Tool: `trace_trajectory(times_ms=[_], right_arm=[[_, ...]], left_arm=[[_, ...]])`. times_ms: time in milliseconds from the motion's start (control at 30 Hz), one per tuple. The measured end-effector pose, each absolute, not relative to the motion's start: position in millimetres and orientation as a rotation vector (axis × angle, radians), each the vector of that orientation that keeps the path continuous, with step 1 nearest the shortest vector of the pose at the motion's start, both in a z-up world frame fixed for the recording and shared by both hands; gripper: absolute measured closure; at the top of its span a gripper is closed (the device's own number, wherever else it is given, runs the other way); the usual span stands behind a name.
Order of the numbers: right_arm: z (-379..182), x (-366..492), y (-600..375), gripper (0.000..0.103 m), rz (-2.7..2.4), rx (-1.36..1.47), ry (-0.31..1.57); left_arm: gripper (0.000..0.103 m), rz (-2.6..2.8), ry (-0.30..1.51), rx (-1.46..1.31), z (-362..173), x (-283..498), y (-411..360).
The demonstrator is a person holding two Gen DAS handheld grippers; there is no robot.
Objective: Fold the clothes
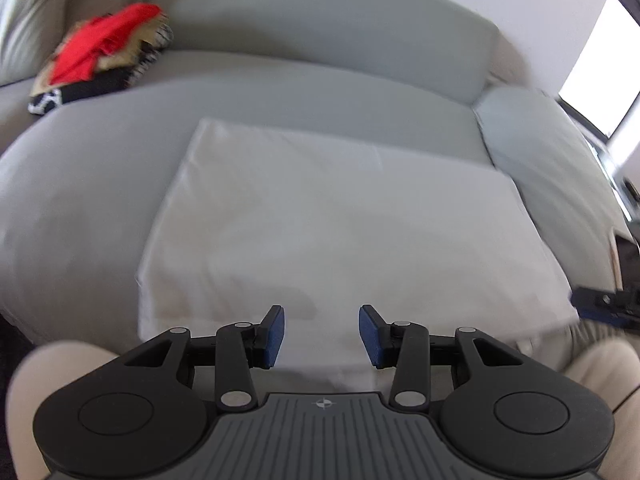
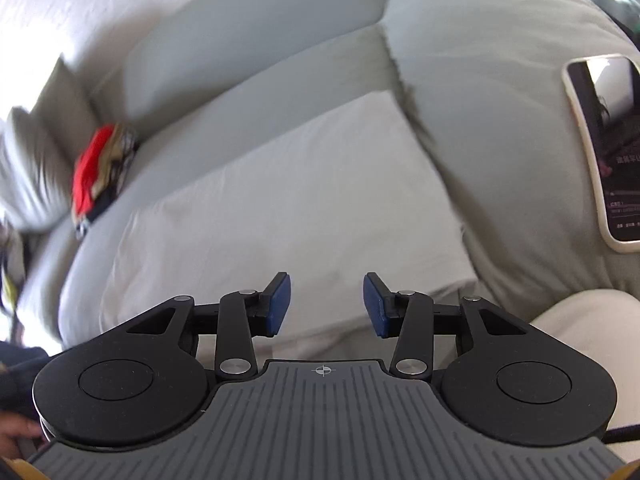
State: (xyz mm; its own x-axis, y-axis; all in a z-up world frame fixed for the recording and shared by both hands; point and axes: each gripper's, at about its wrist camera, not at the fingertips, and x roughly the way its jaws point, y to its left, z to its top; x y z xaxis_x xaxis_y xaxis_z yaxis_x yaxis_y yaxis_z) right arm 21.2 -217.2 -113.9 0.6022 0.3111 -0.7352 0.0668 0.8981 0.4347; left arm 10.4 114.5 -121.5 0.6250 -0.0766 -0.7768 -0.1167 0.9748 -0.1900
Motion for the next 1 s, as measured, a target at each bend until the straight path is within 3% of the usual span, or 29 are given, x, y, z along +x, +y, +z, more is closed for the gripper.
trace_trajectory(times_ms=[67, 100, 133, 333, 567, 733, 800, 867, 1000], right_arm=[[-118, 31, -228, 0.075, 0.114, 0.505, 0.885], [-120, 35, -234, 0.09, 0.102, 0.534, 0.863], [-123, 40, -240, 0.092, 0.09, 0.57, 0.845], [-143, 84, -264, 0.09, 0.032, 0.754, 0.77], [-182, 173, -272, 0.089, 0.012, 0.895, 0.718], [-209, 216, -274, 0.09, -0.062, 0.863, 0.731], [-214, 221, -274, 0.103, -0.156, 0.79, 0.734], [-211, 220, -268, 0.103, -0.181, 0.731, 0.725], [-176, 191, -250, 0.082, -0.177, 0.604, 0.661]], left_arm=[[0.063, 0.061, 0.885, -0.26, -116, 21, 125], [0.063, 0.071, 0.878, -0.272, -113, 26, 129], [0.063, 0.076, 0.871, -0.283, -111, 31, 133], [0.066, 0.061, 0.855, -0.378, -106, 80, 147], [0.085, 0.211, 0.827, -0.414, -141, 159, 174], [0.085, 0.31, 0.827, -0.32, -169, 182, 182], [0.084, 0.323, 0.83, -0.262, -169, 183, 178], [0.084, 0.319, 0.837, -0.229, -165, 181, 173], [0.079, 0.275, 0.856, -0.196, -145, 160, 161]])
